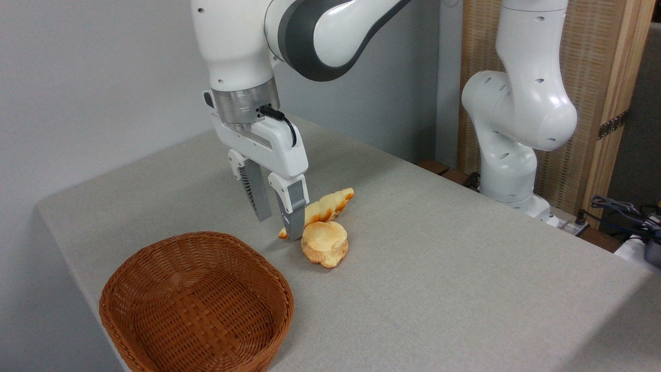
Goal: Put bread into the basket
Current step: 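Move the gripper over the elongated bread roll and tilt down toward it, then lower the gripper onto the elongated roll and close on it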
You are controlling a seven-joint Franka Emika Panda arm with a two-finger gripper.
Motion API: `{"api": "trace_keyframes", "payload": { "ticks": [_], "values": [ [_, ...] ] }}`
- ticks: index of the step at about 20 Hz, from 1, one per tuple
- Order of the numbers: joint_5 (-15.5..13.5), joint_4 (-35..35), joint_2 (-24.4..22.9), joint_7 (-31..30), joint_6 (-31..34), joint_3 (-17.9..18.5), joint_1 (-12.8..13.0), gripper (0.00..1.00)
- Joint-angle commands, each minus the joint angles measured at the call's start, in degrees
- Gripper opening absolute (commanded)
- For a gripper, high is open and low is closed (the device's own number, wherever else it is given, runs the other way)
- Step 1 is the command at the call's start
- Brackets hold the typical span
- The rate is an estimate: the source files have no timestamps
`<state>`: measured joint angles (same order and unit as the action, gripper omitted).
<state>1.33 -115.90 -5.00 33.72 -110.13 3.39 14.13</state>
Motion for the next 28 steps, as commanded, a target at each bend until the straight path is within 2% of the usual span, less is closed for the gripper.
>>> {"api": "trace_keyframes", "payload": {
  "ticks": [1, 2, 4, 8, 13, 15, 20, 28],
  "values": [
    [0.2, -1.5, -1.7, 5.7, 5.1, 0.2, 2.0, 1.0],
    [0.2, -1.4, -1.7, 6.8, 6.3, 0.1, 2.2, 1.0],
    [0.0, -1.5, -1.7, 7.1, 9.0, 0.2, 4.3, 1.0],
    [-0.5, -2.4, -1.9, 7.1, 12.6, 0.1, 5.6, 1.0],
    [-0.6, -4.5, -1.9, 7.0, 14.1, 0.2, 8.9, 1.0],
    [-0.6, -4.7, -1.7, 7.0, 14.1, 0.2, 9.0, 1.0],
    [-0.6, -4.7, -0.1, 6.6, 14.1, 0.2, 11.2, 1.0],
    [-0.5, -4.8, 2.4, 6.8, 14.0, 0.2, 11.3, 1.0]
  ]
}}
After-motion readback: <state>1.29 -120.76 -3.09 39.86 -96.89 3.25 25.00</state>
